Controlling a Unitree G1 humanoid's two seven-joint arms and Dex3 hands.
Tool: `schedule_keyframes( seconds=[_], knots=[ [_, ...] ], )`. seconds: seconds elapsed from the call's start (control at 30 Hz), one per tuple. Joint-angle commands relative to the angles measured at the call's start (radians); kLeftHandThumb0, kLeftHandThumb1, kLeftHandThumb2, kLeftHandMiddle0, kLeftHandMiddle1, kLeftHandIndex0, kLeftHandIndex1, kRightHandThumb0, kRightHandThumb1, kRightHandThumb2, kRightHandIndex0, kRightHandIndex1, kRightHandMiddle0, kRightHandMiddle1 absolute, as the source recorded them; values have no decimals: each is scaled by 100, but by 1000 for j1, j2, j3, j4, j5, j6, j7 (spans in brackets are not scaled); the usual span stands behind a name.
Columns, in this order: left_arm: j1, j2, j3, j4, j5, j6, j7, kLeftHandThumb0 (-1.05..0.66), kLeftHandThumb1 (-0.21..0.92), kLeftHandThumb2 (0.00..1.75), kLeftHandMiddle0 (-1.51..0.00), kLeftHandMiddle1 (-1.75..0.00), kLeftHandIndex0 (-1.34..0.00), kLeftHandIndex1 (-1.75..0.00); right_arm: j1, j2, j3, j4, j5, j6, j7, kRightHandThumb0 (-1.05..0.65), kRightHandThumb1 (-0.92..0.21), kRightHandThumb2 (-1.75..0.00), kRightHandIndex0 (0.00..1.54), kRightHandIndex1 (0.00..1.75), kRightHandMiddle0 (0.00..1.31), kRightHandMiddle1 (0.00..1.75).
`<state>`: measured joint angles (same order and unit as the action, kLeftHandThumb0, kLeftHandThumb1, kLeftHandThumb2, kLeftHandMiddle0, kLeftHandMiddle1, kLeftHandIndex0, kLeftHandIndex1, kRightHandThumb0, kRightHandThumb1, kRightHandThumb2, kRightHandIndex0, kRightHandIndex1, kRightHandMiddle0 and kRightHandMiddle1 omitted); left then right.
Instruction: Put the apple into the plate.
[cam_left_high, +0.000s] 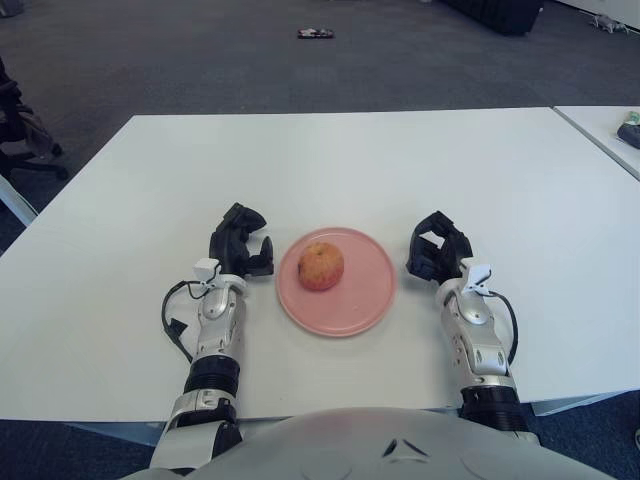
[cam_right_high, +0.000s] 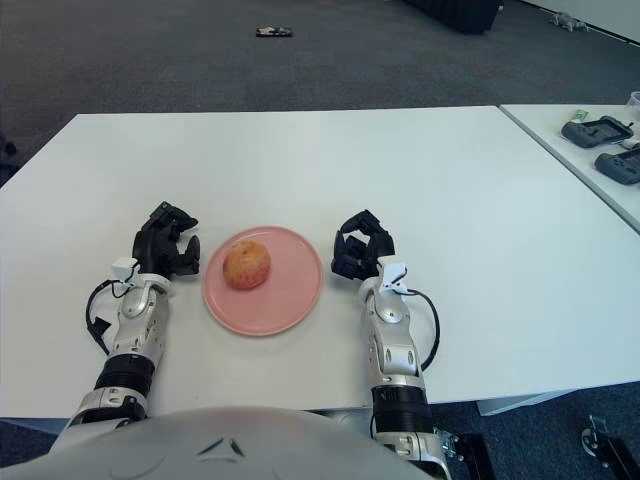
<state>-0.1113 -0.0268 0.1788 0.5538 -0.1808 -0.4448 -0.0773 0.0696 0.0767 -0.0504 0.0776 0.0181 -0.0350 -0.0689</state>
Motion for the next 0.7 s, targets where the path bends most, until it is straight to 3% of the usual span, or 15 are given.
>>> schedule_keyframes(
  seconds=[0.0,0.67],
  knots=[
    [37,-2,-9,37,24,58,24,-1,-5,175,-92,-175,-64,-173,2,-3,-13,15,14,-33,1,-49,-30,-135,112,175,62,175],
    [107,-1,-48,-64,73,128,43,-1,-3,173,-90,-175,-62,-175,46,-1,-55,94,62,-142,36,-49,-30,-134,115,175,62,175]
  ],
)
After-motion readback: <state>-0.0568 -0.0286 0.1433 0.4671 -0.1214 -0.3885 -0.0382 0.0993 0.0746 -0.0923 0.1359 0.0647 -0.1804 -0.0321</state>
